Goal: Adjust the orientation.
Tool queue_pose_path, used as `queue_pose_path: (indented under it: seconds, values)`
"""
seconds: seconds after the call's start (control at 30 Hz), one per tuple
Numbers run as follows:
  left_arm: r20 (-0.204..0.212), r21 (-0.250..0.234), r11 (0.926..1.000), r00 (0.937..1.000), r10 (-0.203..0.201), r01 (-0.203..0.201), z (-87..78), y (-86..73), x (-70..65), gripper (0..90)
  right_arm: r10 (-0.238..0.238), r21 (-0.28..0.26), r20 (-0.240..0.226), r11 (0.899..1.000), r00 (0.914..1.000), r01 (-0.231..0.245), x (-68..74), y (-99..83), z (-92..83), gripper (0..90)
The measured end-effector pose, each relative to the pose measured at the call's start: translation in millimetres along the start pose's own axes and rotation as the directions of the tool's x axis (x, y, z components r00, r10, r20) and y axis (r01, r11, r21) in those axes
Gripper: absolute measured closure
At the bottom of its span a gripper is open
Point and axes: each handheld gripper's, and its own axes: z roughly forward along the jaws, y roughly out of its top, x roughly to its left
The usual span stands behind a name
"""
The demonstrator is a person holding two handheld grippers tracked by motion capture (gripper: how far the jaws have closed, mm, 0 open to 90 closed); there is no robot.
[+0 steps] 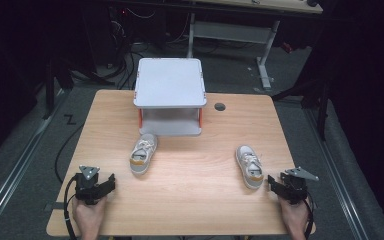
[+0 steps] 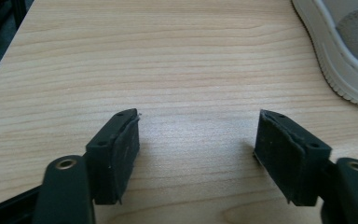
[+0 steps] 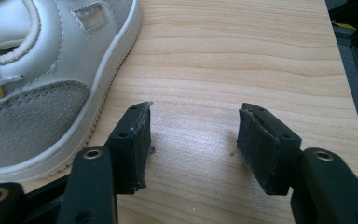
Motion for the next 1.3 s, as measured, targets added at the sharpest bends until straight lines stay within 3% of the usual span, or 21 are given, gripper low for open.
queue_pose_path:
  seconds: [0.4,0.67,0.87,0.97,1.1,1.3]
  values:
    - [0.004,0.001,1.0000,1.0000,-0.001,0.001,0.1,0.2,-0.8,32.8,-0.011,0.002,-0.008,1.000,0.9999,0.011,0.6,0.5,0.8,39.9]
    - [0.030,-0.002,0.9998,0.9993,0.021,-0.020,-0.1,0.1,-2.1,34.3,-0.011,0.004,-0.008,1.000,0.9999,0.011,0.9,0.6,0.8,39.1]
    - [0.041,-0.003,1.0000,0.9992,0.006,-0.006,0.4,1.7,-2.3,37.3,-0.013,0.004,-0.008,1.000,0.9999,0.013,0.8,0.6,0.9,39.0]
    - [0.059,0.007,1.0000,0.9983,0.002,-0.002,-0.6,3.6,-3.7,38.5,-0.013,0.004,-0.009,1.000,0.9999,0.013,0.9,0.6,1.0,38.8]
    - [0.102,-0.016,0.9999,0.9948,0.005,-0.003,-8.6,10.3,-7.2,41.0,-0.013,0.004,-0.010,1.000,0.9999,0.013,1.0,0.6,1.0,38.6]
    - [0.112,-0.043,0.9976,0.9920,0.058,-0.053,-20.1,26.3,-17.8,44.1,-0.013,0.004,-0.010,1.000,0.9999,0.013,1.1,0.7,1.0,38.4]
